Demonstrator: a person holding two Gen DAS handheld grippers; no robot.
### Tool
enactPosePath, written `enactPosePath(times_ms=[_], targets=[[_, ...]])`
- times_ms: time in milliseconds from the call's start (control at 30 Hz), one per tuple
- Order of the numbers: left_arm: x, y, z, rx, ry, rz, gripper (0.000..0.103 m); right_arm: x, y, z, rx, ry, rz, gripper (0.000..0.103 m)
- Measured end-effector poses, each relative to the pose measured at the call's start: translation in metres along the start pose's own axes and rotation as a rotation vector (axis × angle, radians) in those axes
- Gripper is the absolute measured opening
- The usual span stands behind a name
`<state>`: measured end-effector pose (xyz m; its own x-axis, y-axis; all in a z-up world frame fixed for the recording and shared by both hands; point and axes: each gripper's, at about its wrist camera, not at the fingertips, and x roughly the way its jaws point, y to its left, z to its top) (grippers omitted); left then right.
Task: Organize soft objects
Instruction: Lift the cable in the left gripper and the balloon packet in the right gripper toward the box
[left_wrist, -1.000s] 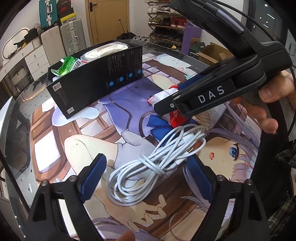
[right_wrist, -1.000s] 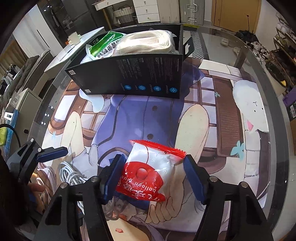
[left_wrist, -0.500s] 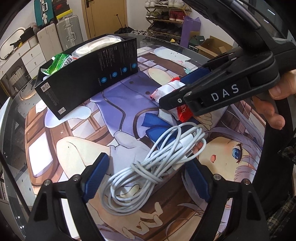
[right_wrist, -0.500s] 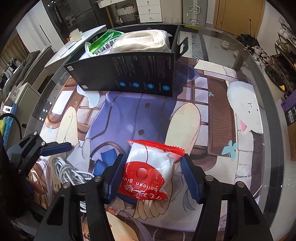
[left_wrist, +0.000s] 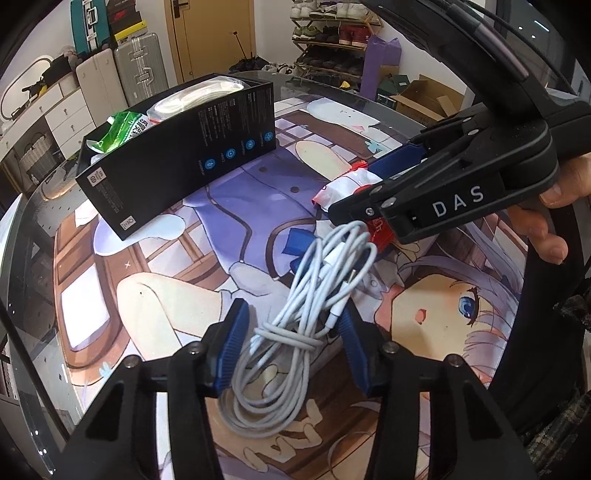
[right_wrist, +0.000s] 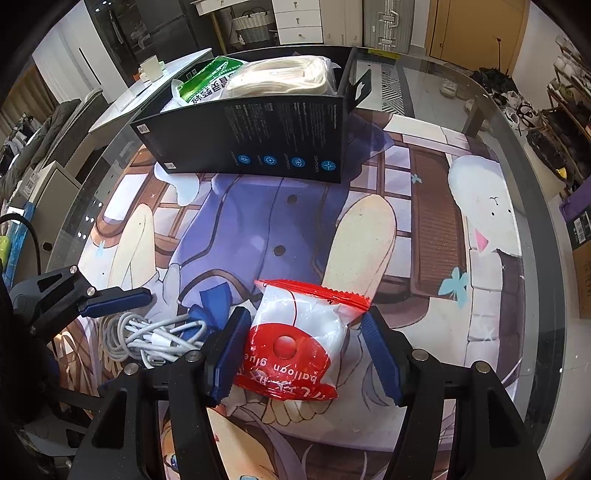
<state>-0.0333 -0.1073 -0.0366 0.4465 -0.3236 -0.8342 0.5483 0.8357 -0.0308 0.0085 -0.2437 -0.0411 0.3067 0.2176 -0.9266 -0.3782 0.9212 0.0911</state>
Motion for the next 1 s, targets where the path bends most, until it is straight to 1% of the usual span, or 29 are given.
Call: enactPosePath(times_ms=[67,100,133,167,300,367,433,467,533,633,800,1000], targets=[[-0.001,0.0,0.0,-0.008,0.0,0.001,0.04,0.001,0.001,0.0,-0.003,0.006,-0.005,0.067],[-0.001,0.0,0.0,-0.014,0.0,0.008,0.038,0.002,0.002,0.0,-0.005,0.012,-0.009,0.074],[-0.001,0.0,0.001,-0.021,0.0,0.013,0.035,0.003,0.002,-0.001,-0.005,0.02,-0.015,0.078],[-0.001,0.001,0.001,-0.027,0.0,0.015,0.034,0.003,0.004,-0.002,-0.011,0.018,-0.021,0.08],[-0.002,0.001,0.001,-0.039,0.0,0.025,0.033,0.003,0.005,-0.007,-0.011,0.017,-0.029,0.08],[-0.002,0.001,0.001,-0.048,0.004,0.031,0.033,0.002,0.004,-0.008,-0.008,0.013,-0.034,0.077],[-0.002,0.002,0.002,-0.056,0.008,0.041,0.033,0.001,0.004,-0.01,-0.01,0.008,-0.05,0.07],[-0.002,0.003,0.002,-0.061,0.008,0.049,0.033,0.0,0.003,-0.01,-0.009,0.004,-0.053,0.068],[-0.003,0.006,0.002,-0.081,0.008,0.057,0.033,-0.001,0.003,-0.011,-0.012,-0.003,-0.061,0.059],[-0.003,0.012,0.002,-0.11,0.011,0.081,0.033,-0.004,0.003,-0.012,-0.026,-0.012,-0.067,0.048],[-0.004,0.019,0.0,-0.134,0.007,0.097,0.033,-0.006,0.001,-0.011,-0.039,-0.018,-0.051,0.043],[-0.009,0.025,0.002,-0.158,-0.001,0.104,0.032,-0.017,0.005,-0.004,-0.054,-0.047,-0.031,0.043]])
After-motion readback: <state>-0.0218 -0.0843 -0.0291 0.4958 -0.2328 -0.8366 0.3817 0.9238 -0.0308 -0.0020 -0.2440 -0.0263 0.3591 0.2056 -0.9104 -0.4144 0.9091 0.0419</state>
